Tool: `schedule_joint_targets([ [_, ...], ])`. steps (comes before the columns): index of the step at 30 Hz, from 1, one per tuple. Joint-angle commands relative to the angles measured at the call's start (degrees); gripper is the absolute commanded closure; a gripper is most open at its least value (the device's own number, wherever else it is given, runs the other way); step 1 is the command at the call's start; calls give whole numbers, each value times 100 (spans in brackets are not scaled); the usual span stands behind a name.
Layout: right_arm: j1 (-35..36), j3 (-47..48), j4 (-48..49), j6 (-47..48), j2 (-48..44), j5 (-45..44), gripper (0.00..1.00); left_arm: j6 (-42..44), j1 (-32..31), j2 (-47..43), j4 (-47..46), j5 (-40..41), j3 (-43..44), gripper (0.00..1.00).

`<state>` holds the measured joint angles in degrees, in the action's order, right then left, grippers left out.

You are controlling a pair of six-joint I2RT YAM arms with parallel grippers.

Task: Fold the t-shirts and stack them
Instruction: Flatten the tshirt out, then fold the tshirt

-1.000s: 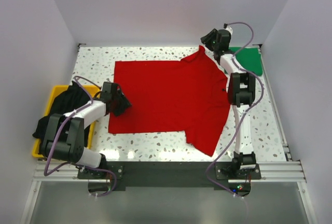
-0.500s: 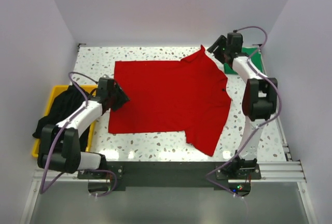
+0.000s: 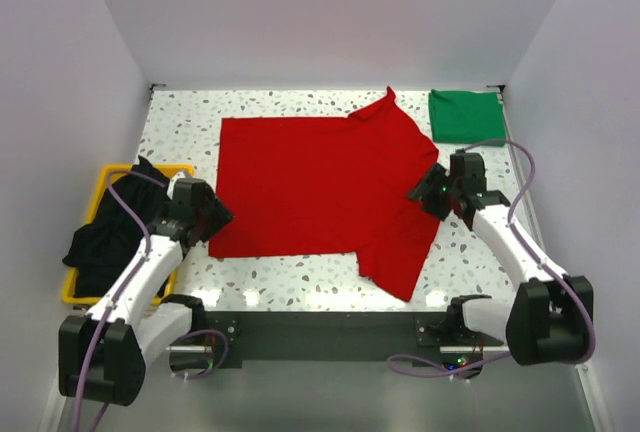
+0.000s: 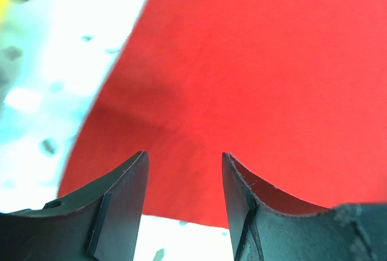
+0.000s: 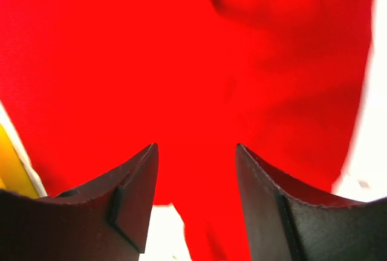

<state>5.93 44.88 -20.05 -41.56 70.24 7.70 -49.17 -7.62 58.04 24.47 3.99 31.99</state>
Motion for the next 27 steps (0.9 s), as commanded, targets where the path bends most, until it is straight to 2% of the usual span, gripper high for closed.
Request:
schedule_joint_targets([
  [1,-22,-321,-954,26,-745,327,44,-294,41,-451,566,558,-184,44],
  [7,-22,-823,-1746,-124,-1933,100,44,-804,-12,-768,1165,1059,-369,45],
  [10,-22,-850,-2071,-98,-2075,21,44,-1102,-12,-742,1332,1200,-430,46],
  [20,-22,-902,-2345,341,-1593,38,53,-1605,-12,-909,1517,1341,-755,49],
  [27,-13,-894,-2258,544,-1416,12,54,-1579,-12,-900,1131,1280,-975,53],
])
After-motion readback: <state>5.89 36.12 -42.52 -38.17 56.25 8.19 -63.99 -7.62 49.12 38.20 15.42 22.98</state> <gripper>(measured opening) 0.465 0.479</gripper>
